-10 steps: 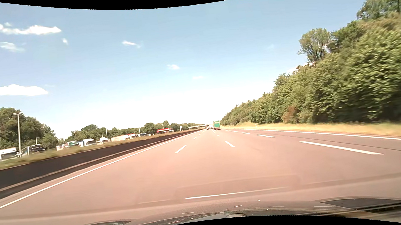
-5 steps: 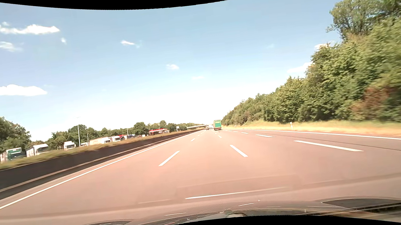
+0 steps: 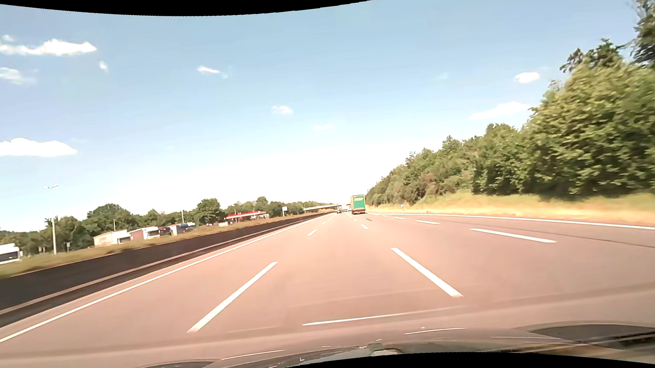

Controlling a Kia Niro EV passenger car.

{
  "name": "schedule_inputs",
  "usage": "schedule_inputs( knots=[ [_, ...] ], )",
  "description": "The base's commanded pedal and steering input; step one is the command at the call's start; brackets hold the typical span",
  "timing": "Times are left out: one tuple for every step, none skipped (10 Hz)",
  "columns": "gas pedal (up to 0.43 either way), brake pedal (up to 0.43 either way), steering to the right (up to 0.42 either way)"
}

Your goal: Follow the waypoints while adhering to traffic rules and regulations

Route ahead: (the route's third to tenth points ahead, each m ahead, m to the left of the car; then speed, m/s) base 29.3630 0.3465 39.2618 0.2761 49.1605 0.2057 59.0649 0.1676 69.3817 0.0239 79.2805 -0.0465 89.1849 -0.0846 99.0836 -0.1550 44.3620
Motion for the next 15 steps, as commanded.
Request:
schedule_inputs(
  knots=[
    [0.150, 0.000, -0.002],
    [0.150, 0.000, -0.002],
    [0.150, 0.000, -0.002],
    [0.150, 0.000, -0.001],
    [0.138, 0.000, -0.001],
    [0.138, 0.000, -0.002],
    [0.138, 0.000, -0.002],
    [0.138, 0.000, -0.002],
    [0.138, 0.000, -0.002],
    [0.138, 0.000, -0.002],
    [0.138, 0.000, -0.001],
    [0.138, 0.000, -0.001],
    [0.138, 0.000, -0.001],
    [0.138, 0.000, -0.001],
    [0.150, 0.000, -0.003]
  ],
)
